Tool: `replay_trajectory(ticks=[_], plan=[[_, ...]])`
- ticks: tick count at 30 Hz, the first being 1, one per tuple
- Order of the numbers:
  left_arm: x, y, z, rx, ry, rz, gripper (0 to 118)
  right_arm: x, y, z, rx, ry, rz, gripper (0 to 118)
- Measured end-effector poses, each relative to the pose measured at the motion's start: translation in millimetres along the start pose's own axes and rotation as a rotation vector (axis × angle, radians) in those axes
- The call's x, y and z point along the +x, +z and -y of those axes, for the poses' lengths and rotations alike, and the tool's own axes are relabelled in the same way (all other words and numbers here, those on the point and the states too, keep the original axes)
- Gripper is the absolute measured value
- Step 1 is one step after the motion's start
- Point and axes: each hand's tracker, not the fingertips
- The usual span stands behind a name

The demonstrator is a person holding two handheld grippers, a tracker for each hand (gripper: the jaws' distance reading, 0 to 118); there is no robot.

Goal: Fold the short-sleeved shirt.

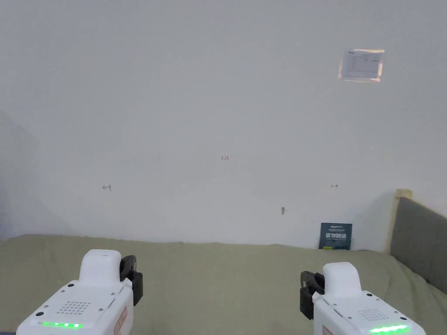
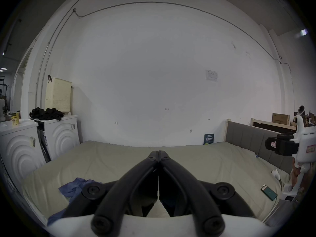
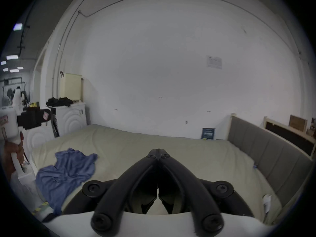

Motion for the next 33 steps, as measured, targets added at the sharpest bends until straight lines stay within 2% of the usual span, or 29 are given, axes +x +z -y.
replay_trajectory(ticks=[2,4,6,7,10,13,20,26,30,33], plan=[[-20.8,9.1,-0.6,-0.009,0.0,-0.018,0,-23.0,-10.6,0.7,0.007,0.01,-0.024,0],[-45.3,25.4,-0.1,-0.016,-0.004,-0.081,0,-50.6,-23.3,1.1,-0.013,-0.027,-0.143,0],[-70.7,43.7,-1.0,-0.021,-0.019,-0.162,0,-85.6,-33.7,1.8,-0.022,0.005,-0.145,0],[-85.3,52.9,-0.3,-0.04,-0.007,-0.181,0,-102.1,-38.7,2.9,-0.029,0.002,-0.19,0],[-126.3,80.3,5.1,-0.053,0.034,-0.263,1,-143.3,-51.6,7.2,-0.066,-0.07,-0.297,1],[-152.9,101.4,10.6,-0.067,0.055,-0.312,6,-174.6,-52.8,13.6,-0.076,-0.046,-0.347,1],[-165.0,93.9,24.7,-0.178,0.039,-0.346,7,-190.2,-58.0,30.3,-0.111,0.022,-0.364,1],[-194.8,11.2,73.3,-0.47,0.062,-0.321,6,-189.7,-82.5,50.8,-0.164,0.076,-0.377,1],[-215.1,-57.3,121.7,-0.691,0.142,-0.274,6,-188.6,-109.2,69.7,-0.194,0.087,-0.381,1],[-223.9,-101.0,156.0,-0.785,0.176,-0.254,6,-187.5,-131.7,82.0,-0.209,0.092,-0.383,1]])
